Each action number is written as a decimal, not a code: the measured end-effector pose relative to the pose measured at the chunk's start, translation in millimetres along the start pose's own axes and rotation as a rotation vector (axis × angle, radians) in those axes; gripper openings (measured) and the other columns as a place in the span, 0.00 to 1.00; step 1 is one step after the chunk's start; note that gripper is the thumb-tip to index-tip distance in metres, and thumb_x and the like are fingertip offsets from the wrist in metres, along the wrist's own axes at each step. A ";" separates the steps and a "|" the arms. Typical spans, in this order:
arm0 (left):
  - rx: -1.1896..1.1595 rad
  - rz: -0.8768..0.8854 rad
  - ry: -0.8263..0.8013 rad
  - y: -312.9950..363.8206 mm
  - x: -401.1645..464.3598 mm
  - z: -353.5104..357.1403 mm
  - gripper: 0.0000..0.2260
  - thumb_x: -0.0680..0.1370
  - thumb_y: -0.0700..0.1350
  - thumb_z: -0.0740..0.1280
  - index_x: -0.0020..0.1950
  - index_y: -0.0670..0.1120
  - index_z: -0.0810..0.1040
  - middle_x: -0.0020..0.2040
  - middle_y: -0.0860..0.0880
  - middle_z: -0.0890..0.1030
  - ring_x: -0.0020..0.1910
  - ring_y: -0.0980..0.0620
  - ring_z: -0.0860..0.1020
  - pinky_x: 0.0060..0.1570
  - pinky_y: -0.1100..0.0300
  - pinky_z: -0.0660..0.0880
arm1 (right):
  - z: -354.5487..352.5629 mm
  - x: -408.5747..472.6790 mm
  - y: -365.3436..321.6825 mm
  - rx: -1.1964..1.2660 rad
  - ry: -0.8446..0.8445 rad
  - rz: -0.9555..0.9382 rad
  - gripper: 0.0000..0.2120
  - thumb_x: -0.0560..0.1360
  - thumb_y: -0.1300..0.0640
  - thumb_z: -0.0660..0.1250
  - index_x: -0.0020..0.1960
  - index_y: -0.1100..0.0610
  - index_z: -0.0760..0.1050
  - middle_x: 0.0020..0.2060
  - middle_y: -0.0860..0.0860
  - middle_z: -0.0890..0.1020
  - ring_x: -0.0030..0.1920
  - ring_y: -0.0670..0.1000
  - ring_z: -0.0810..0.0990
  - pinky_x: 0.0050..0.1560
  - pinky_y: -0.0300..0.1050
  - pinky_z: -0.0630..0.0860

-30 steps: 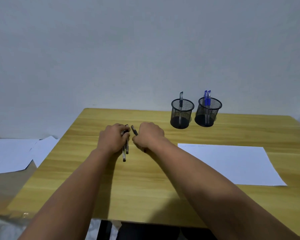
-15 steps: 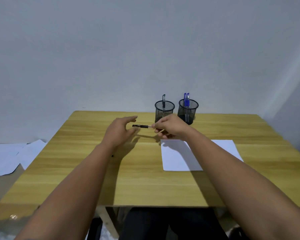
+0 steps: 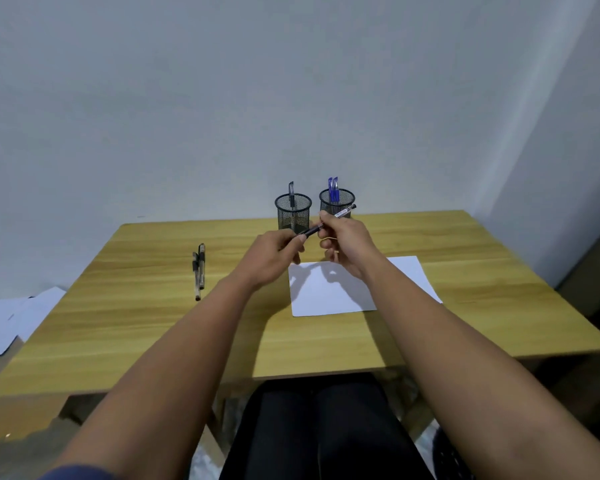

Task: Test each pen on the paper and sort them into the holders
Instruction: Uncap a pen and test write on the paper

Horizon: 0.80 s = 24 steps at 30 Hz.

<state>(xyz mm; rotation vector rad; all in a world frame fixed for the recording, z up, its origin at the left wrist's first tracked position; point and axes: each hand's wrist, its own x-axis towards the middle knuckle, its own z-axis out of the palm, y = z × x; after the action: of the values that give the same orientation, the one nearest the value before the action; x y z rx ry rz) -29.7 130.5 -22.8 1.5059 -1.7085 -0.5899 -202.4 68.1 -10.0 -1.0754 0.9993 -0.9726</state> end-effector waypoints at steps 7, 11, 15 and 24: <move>-0.115 -0.099 -0.117 13.1 -1.3 12.0 0.18 0.86 0.53 0.56 0.41 0.44 0.70 0.34 0.47 0.77 0.32 0.53 0.77 0.44 0.54 0.71 | 8.0 4.4 1.0 -0.021 0.132 0.012 0.18 0.88 0.51 0.60 0.43 0.57 0.75 0.28 0.49 0.66 0.24 0.47 0.62 0.27 0.39 0.58; -0.160 -0.155 -0.160 16.8 6.6 12.0 0.18 0.86 0.53 0.57 0.40 0.45 0.69 0.30 0.51 0.75 0.30 0.55 0.75 0.45 0.53 0.72 | 19.5 20.0 4.1 -0.031 0.254 0.019 0.19 0.88 0.51 0.59 0.41 0.57 0.74 0.25 0.50 0.68 0.22 0.48 0.62 0.26 0.37 0.58; -0.296 -0.244 -0.208 -0.2 7.1 -0.5 0.19 0.86 0.52 0.58 0.38 0.45 0.67 0.31 0.50 0.69 0.30 0.52 0.71 0.45 0.52 0.73 | -13.1 45.8 -5.4 0.106 0.541 0.035 0.17 0.86 0.56 0.57 0.39 0.57 0.73 0.29 0.53 0.72 0.18 0.49 0.64 0.23 0.34 0.58; 0.814 -0.194 0.044 -81.8 6.0 -14.9 0.15 0.83 0.56 0.58 0.57 0.54 0.83 0.50 0.48 0.76 0.52 0.44 0.77 0.54 0.44 0.72 | -70.9 48.9 2.7 -0.083 0.431 -0.174 0.15 0.82 0.55 0.72 0.38 0.55 0.74 0.26 0.50 0.76 0.20 0.45 0.72 0.22 0.35 0.66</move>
<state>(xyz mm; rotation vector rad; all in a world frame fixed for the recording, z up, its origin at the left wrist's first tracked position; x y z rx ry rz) 32.3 110.9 -75.0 2.2332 -1.8806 0.0873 -257.5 5.9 -32.6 -1.0561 1.3193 -1.3514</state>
